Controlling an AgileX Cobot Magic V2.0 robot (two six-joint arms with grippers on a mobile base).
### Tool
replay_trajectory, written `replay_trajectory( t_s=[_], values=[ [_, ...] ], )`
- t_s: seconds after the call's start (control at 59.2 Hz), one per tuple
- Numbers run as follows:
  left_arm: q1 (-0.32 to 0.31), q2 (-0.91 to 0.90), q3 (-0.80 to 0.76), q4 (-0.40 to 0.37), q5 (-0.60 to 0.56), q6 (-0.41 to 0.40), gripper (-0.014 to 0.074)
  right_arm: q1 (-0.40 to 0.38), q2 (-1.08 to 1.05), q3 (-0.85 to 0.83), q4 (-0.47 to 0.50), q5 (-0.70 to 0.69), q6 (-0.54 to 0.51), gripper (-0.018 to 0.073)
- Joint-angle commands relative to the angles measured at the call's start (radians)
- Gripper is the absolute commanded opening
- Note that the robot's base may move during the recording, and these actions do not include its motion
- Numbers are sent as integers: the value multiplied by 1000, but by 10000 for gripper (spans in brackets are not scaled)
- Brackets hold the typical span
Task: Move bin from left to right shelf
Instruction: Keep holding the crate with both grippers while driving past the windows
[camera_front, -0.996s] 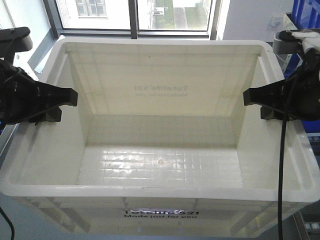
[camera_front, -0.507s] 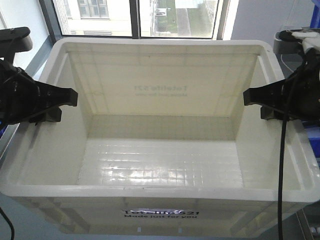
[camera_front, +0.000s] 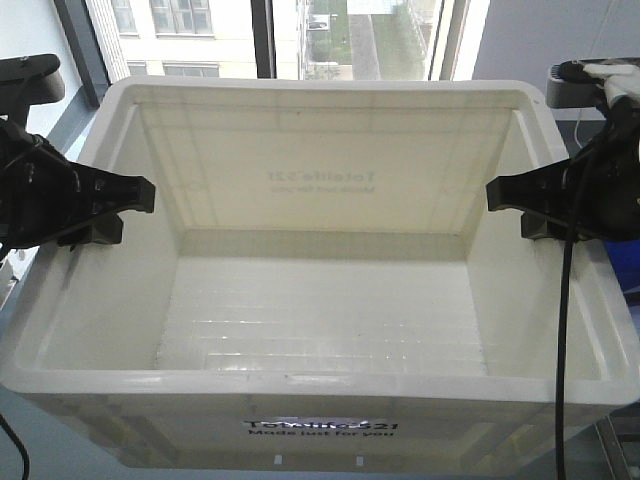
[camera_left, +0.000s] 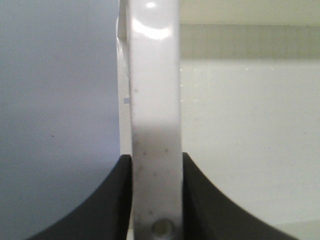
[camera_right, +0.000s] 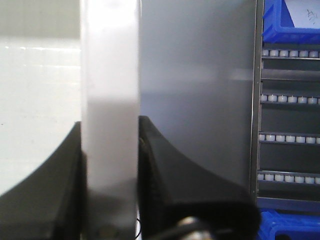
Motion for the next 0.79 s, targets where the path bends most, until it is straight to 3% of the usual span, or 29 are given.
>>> replay_trajectory(
  t_s=[0.0,0.777],
  values=[
    [2,-43,-35,55,-54,19,-6,-15,-38,-39,-61,-98,4,0],
    [2,-43,-35,55,-54,19,-6,-15,-38,-39,-61,-98,4,0]
  ],
)
